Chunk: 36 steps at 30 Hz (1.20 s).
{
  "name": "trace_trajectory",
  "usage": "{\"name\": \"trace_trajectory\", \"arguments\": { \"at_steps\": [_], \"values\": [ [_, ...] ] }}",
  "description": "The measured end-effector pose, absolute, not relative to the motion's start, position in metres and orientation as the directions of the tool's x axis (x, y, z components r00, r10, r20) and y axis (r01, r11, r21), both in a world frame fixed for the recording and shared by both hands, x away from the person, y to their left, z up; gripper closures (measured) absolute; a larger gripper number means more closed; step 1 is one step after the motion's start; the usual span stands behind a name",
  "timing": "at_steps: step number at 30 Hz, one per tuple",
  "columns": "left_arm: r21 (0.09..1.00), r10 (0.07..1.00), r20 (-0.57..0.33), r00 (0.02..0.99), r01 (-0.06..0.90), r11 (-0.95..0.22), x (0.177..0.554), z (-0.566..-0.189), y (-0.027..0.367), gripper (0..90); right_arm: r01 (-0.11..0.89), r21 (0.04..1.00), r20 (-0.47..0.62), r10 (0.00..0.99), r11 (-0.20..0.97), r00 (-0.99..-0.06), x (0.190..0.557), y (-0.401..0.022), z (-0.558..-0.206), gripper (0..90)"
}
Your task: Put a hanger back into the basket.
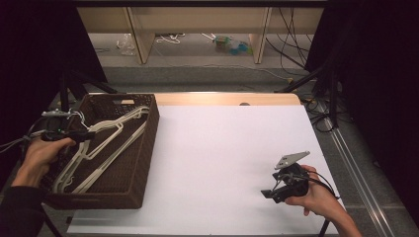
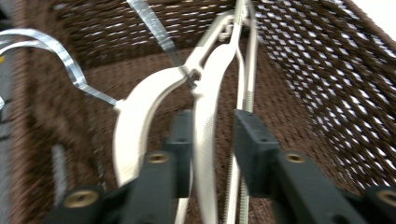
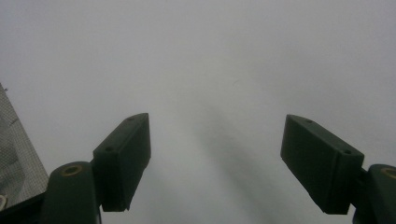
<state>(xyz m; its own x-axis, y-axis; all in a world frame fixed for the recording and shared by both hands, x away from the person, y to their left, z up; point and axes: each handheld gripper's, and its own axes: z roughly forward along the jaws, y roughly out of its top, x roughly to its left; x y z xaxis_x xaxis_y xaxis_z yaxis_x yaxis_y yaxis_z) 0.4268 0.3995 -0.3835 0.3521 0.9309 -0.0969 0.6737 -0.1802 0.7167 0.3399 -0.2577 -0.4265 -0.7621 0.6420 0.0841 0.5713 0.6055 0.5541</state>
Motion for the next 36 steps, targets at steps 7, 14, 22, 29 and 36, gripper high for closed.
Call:
{"name": "trace_trajectory", "arguments": {
  "at_steps": [7, 14, 22, 29, 36],
  "values": [
    [0.774, 0.951, -0.069, 0.303, 0.617, -0.14, 0.416, -0.369, 0.405, 48.0, 0.595, 0.538, 0.099, 0.656, 0.597, -0.748, 0.339, -0.256, -0.425, 25.4],
    [0.823, 0.954, -0.099, 0.283, 0.562, -0.082, 0.39, -0.345, 0.38, 38.3, 0.572, 0.564, 0.087, 0.646, 0.595, -0.758, 0.341, -0.258, -0.426, 25.2],
    [0.887, 0.914, -0.077, 0.398, 0.446, -0.12, 0.347, -0.329, 0.333, 33.2, 0.561, 0.601, 0.081, 0.655, 0.569, -0.751, 0.342, -0.258, -0.426, 24.8],
    [0.919, 0.869, -0.039, 0.494, 0.36, -0.163, 0.318, -0.342, 0.281, 28.5, 0.545, 0.639, 0.074, 0.662, 0.542, -0.746, 0.342, -0.257, -0.427, 23.8],
    [0.927, 0.79, -0.069, 0.61, 0.332, -0.175, 0.302, -0.368, 0.229, 21.9, 0.506, 0.677, 0.055, 0.649, 0.534, -0.759, 0.338, -0.253, -0.422, 22.7]
  ]
}}
